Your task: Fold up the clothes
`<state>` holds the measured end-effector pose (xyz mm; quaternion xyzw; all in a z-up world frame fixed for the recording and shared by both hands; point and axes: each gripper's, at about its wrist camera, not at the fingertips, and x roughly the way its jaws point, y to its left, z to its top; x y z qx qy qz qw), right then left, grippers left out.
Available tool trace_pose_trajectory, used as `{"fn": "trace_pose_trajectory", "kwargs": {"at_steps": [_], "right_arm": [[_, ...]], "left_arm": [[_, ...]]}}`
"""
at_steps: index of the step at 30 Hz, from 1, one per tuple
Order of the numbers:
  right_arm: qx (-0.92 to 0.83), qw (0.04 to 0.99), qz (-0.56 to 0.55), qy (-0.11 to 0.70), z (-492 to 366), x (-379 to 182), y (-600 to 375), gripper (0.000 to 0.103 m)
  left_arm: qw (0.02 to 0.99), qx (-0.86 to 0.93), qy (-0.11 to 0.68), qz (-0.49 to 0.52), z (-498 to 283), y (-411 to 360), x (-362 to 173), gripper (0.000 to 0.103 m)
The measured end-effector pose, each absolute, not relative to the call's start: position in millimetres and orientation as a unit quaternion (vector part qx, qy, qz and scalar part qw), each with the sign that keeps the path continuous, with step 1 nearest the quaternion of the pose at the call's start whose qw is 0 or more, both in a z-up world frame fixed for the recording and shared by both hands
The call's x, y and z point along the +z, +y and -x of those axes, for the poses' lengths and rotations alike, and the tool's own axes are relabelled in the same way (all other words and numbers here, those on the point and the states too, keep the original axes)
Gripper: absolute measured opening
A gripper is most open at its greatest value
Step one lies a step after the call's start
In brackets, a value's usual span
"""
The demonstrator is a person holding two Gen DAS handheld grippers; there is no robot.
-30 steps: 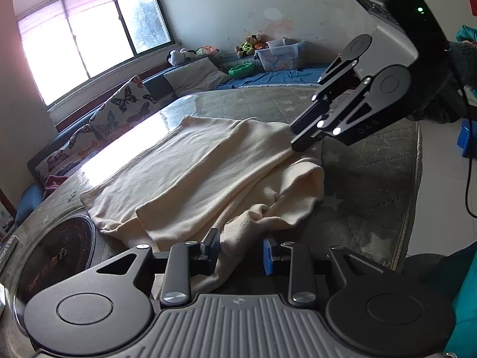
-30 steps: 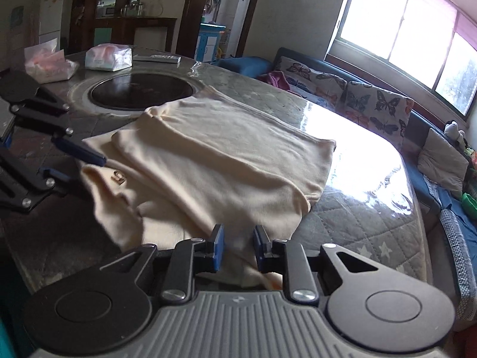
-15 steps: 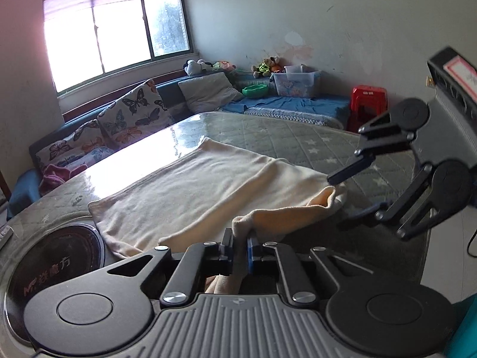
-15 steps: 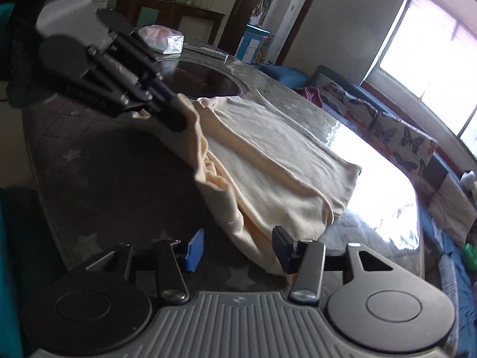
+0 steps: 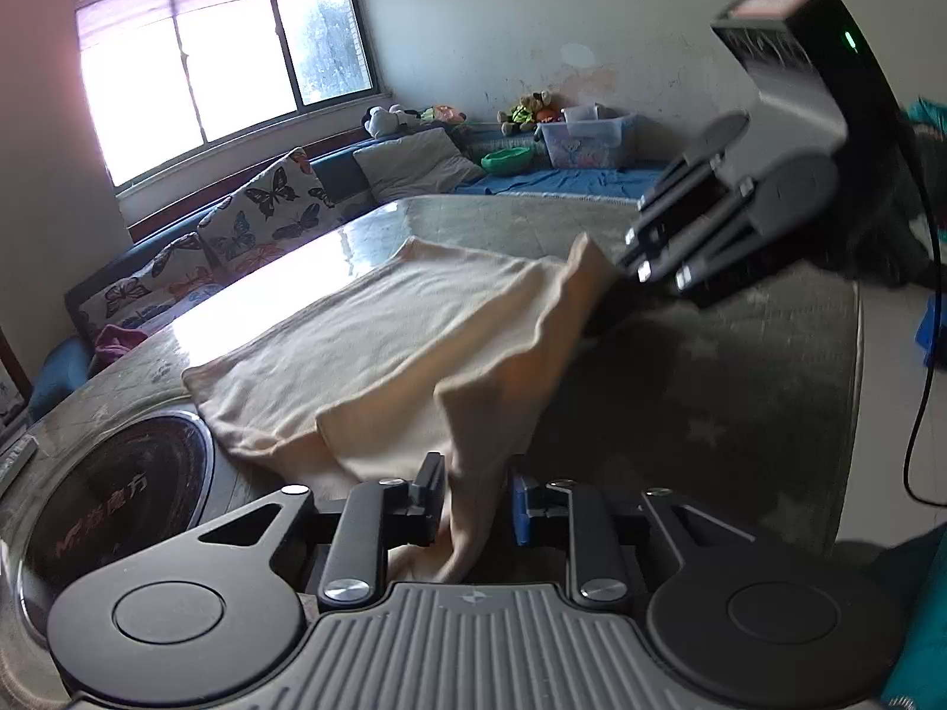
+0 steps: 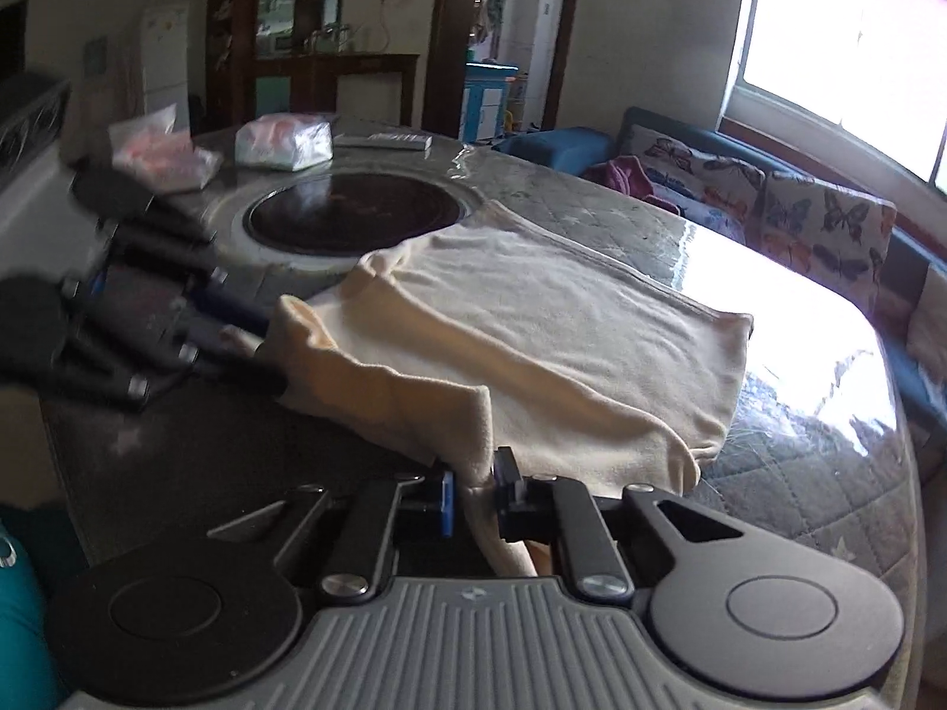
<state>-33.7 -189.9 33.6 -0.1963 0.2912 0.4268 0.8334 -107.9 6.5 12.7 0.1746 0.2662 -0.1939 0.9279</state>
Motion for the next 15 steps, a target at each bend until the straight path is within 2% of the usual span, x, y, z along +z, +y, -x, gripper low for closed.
{"fn": "trace_pose_trajectory", "kwargs": {"at_steps": [5,7,8,9,15], "right_arm": [[0.426,0.838,0.179,0.291,31,39,-190,0.011],[0.423,0.84,0.179,0.288,33,40,-190,0.01],[0.422,0.841,0.179,0.287,34,39,-190,0.01],[0.421,0.842,0.177,0.286,35,39,-190,0.01],[0.427,0.846,0.173,0.268,49,48,-197,0.009]], "left_arm": [[0.927,-0.174,0.262,-0.205,112,11,2,0.031],[0.927,-0.175,0.261,-0.205,111,15,1,0.021],[0.928,-0.177,0.259,-0.203,112,17,2,0.011],[0.928,-0.181,0.258,-0.198,112,19,3,0.008],[0.938,-0.186,0.24,-0.169,126,27,25,0.005]]}}
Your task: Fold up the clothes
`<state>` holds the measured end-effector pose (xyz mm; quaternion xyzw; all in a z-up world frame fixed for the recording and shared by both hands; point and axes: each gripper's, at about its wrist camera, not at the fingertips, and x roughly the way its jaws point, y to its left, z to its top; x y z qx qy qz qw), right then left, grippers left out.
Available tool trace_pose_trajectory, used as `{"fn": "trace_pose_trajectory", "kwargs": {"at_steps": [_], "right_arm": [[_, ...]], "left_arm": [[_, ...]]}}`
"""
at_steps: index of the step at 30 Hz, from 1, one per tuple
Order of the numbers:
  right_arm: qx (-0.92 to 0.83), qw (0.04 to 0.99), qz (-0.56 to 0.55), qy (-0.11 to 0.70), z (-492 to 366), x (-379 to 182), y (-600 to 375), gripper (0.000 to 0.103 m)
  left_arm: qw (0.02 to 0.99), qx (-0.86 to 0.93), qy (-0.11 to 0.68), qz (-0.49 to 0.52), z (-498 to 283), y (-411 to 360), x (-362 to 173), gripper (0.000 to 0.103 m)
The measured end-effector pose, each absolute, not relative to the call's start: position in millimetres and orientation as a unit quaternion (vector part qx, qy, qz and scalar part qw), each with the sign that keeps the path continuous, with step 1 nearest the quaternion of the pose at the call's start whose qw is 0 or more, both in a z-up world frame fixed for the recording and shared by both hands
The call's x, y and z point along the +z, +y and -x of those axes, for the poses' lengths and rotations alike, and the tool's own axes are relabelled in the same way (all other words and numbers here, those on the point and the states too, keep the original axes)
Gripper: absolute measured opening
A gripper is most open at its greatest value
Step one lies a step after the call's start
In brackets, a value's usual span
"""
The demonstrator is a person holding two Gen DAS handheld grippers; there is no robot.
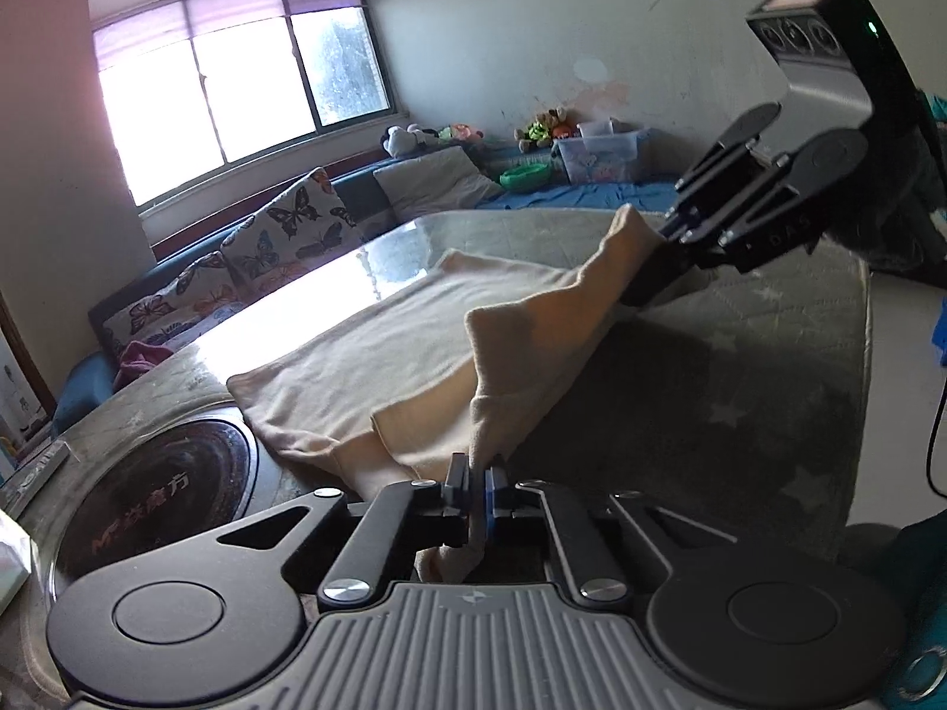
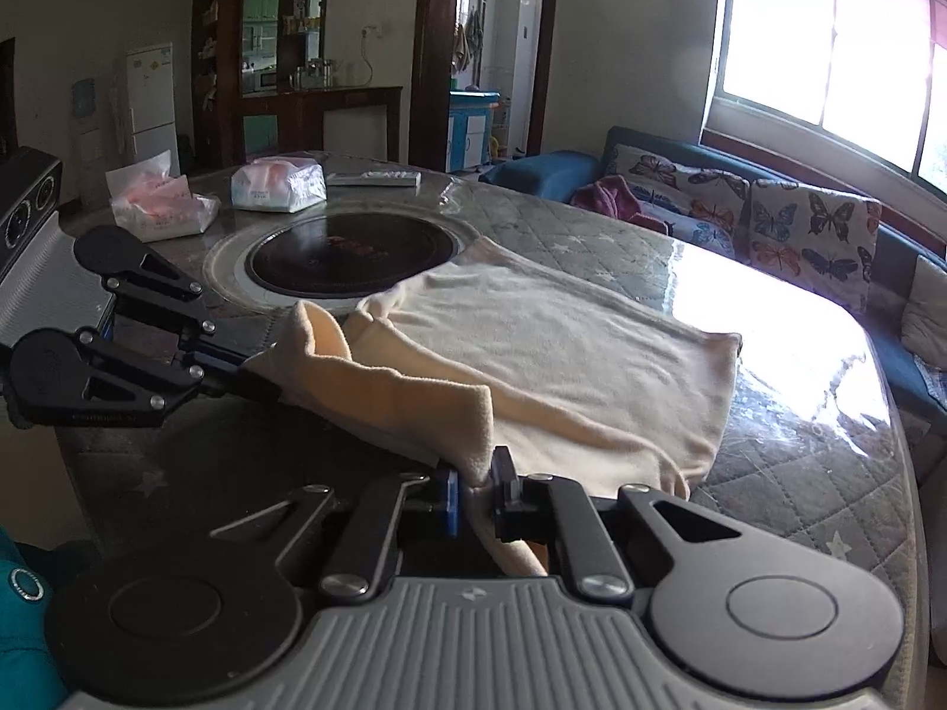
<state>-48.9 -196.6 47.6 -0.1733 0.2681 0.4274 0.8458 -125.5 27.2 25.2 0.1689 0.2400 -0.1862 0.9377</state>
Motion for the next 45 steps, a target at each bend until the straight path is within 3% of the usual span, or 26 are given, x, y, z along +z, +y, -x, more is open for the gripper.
{"fn": "trace_pose_trajectory", "kwargs": {"at_steps": [15,27,35,38,40,42,45], "right_arm": [[0.469,0.822,0.174,0.272,126,85,-222,0.009],[0.449,0.835,0.156,0.276,44,110,-192,0.008],[0.41,0.837,0.152,0.329,-65,67,-150,0.009],[0.38,0.845,0.124,0.355,-91,35,-144,0.013],[0.359,0.856,0.099,0.359,-97,22,-149,0.021],[0.34,0.868,0.078,0.353,-96,16,-158,0.025],[0.322,0.882,0.05,0.34,-89,18,-172,0.025]], "left_arm": [[0.933,-0.224,0.247,-0.135,196,31,74,0.005],[0.946,-0.19,0.239,-0.11,84,50,90,0.005],[0.937,-0.141,0.306,-0.087,-25,53,40,0.005],[0.937,-0.116,0.32,-0.08,-40,58,18,0.009],[0.937,-0.108,0.324,-0.072,-43,60,12,0.012],[0.938,-0.099,0.324,-0.074,-43,60,13,0.019],[0.943,-0.081,0.313,-0.074,-38,60,20,0.02]]}}
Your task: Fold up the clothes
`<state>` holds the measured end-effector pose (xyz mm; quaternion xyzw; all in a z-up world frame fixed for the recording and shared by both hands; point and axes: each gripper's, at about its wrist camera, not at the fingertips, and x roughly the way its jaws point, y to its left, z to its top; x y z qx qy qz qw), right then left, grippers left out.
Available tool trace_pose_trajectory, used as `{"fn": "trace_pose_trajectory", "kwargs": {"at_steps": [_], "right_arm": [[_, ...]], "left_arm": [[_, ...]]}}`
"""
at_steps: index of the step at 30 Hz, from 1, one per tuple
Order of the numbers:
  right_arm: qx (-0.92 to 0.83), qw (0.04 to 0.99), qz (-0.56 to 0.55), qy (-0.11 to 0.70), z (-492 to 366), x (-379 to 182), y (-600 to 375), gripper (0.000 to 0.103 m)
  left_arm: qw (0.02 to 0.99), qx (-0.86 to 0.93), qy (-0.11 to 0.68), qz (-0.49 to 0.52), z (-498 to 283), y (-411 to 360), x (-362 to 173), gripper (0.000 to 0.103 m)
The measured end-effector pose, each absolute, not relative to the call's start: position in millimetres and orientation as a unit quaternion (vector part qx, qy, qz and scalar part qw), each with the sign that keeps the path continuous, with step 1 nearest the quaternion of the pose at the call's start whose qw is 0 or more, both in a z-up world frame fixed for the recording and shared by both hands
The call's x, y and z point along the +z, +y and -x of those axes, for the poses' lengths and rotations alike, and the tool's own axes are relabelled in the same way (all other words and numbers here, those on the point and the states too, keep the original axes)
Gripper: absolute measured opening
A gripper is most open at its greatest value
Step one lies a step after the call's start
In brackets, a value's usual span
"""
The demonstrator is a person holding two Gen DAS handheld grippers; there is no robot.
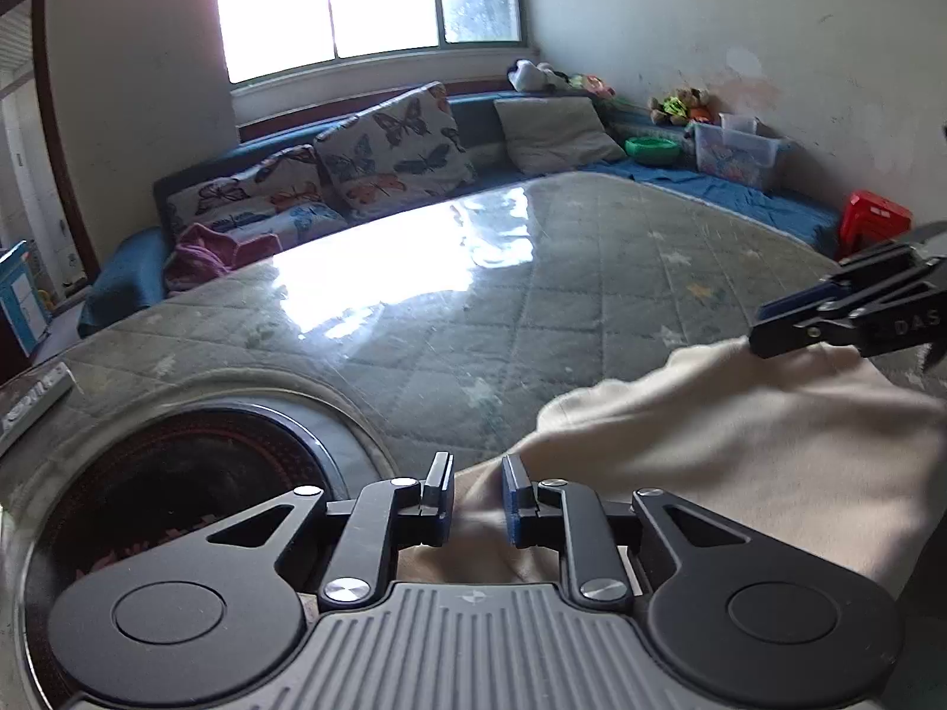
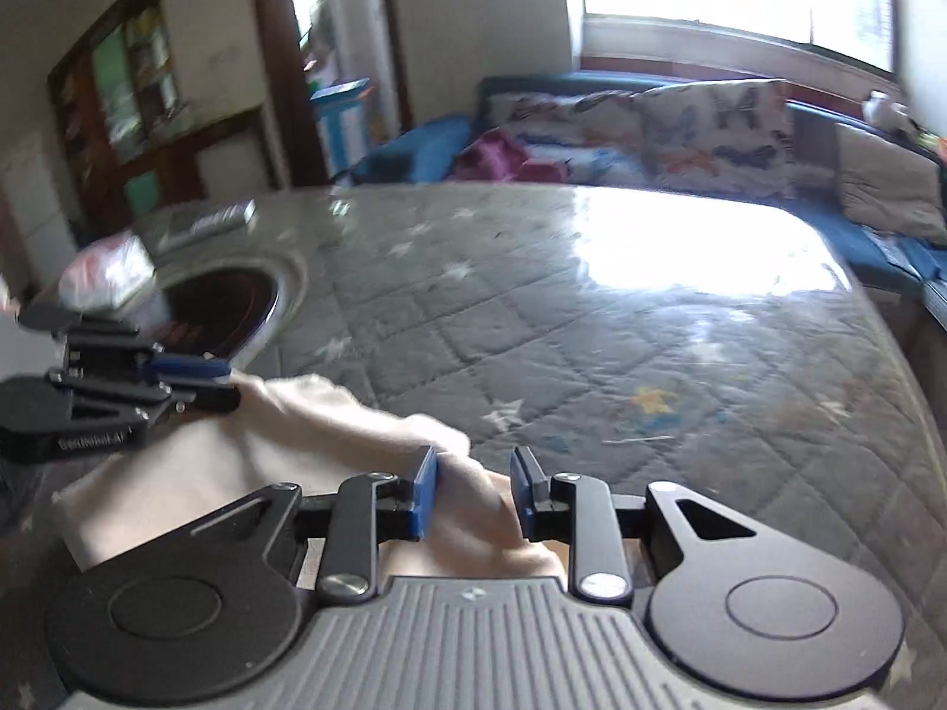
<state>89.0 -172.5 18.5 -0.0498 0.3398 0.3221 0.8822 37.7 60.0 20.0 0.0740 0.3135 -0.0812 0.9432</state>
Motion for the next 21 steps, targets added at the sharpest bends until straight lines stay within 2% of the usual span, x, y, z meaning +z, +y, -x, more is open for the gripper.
{"fn": "trace_pose_trajectory", "kwargs": {"at_steps": [7,15,21], "right_arm": [[0.339,0.881,0.037,0.328,-81,30,-178,0.024],[0.329,0.877,0.064,0.344,-91,16,-155,0.022],[0.32,0.887,0.054,0.327,-84,27,-172,0.022]], "left_arm": [[0.946,-0.124,0.299,-0.026,-29,46,43,0.017],[0.929,-0.126,0.349,-0.001,-58,26,20,0.016],[0.931,-0.12,0.345,-0.003,-55,28,21,0.016]]}}
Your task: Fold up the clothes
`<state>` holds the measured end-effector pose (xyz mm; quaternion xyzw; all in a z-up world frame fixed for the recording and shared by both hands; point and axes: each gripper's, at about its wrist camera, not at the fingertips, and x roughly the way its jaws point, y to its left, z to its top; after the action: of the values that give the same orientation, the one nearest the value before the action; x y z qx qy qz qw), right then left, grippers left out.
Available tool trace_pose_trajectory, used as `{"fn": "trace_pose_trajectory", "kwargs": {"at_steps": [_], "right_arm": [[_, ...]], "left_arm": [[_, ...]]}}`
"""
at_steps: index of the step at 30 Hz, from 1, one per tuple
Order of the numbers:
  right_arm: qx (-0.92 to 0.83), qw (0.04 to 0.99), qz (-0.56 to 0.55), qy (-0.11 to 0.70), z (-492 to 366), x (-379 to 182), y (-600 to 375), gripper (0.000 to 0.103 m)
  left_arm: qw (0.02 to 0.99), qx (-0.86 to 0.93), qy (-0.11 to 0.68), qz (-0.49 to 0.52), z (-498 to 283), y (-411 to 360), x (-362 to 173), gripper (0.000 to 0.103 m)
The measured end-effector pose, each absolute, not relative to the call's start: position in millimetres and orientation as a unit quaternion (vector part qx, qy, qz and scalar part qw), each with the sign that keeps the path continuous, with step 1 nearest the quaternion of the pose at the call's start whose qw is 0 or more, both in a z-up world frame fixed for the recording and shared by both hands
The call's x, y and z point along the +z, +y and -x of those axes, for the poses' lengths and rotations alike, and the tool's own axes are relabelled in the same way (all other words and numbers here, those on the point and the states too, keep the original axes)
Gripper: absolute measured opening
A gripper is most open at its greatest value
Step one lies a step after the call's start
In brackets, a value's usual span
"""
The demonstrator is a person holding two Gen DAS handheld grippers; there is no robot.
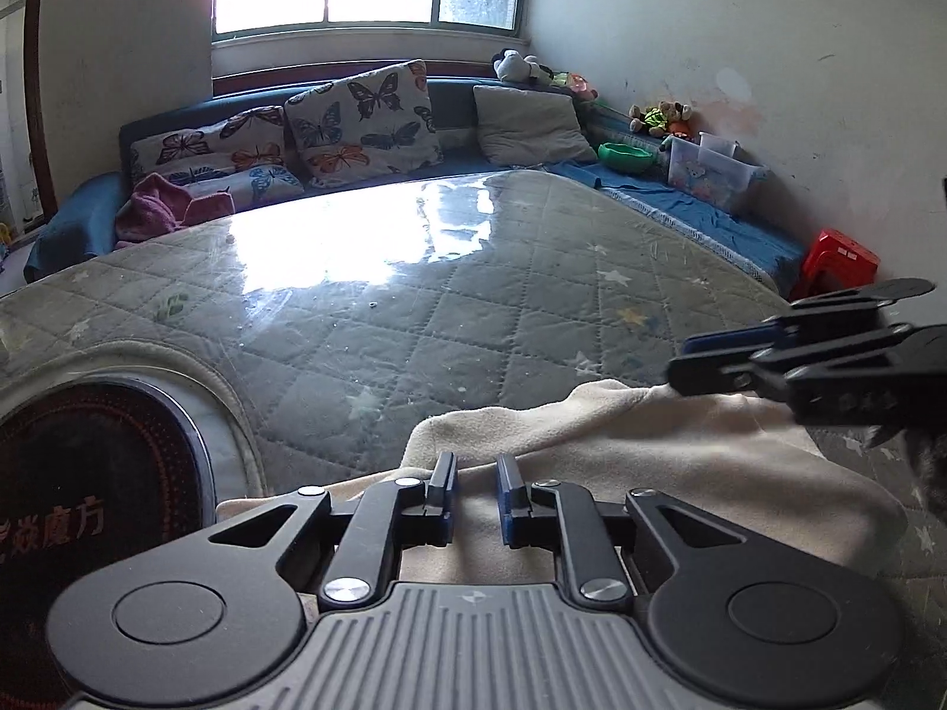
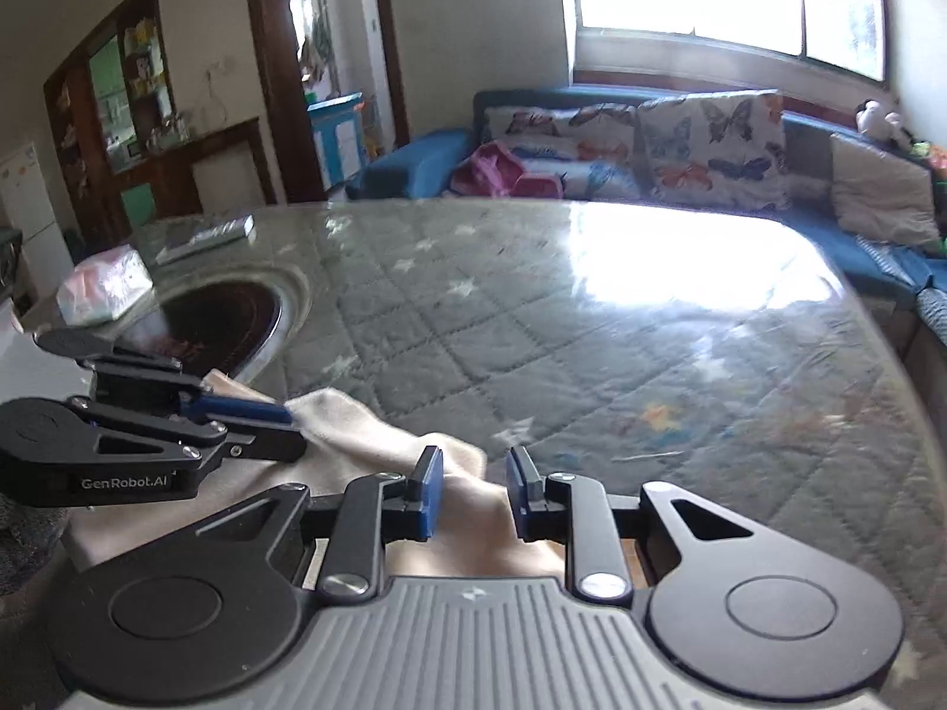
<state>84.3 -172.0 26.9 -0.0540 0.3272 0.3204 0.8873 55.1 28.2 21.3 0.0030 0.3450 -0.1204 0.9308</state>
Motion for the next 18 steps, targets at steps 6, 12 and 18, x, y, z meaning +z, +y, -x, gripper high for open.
{"fn": "trace_pose_trajectory", "kwargs": {"at_steps": [6,12,18], "right_arm": [[0.286,0.901,0.06,0.322,-59,36,-210,0.022],[0.291,0.894,0.061,0.335,-42,39,-233,0.022],[0.312,0.88,0.037,0.356,-56,27,-231,0.022]], "left_arm": [[0.934,-0.139,0.329,-0.005,-39,12,35,0.016],[0.922,-0.234,0.306,-0.03,-8,-42,44,0.016],[0.909,-0.291,0.293,-0.056,6,-82,37,0.016]]}}
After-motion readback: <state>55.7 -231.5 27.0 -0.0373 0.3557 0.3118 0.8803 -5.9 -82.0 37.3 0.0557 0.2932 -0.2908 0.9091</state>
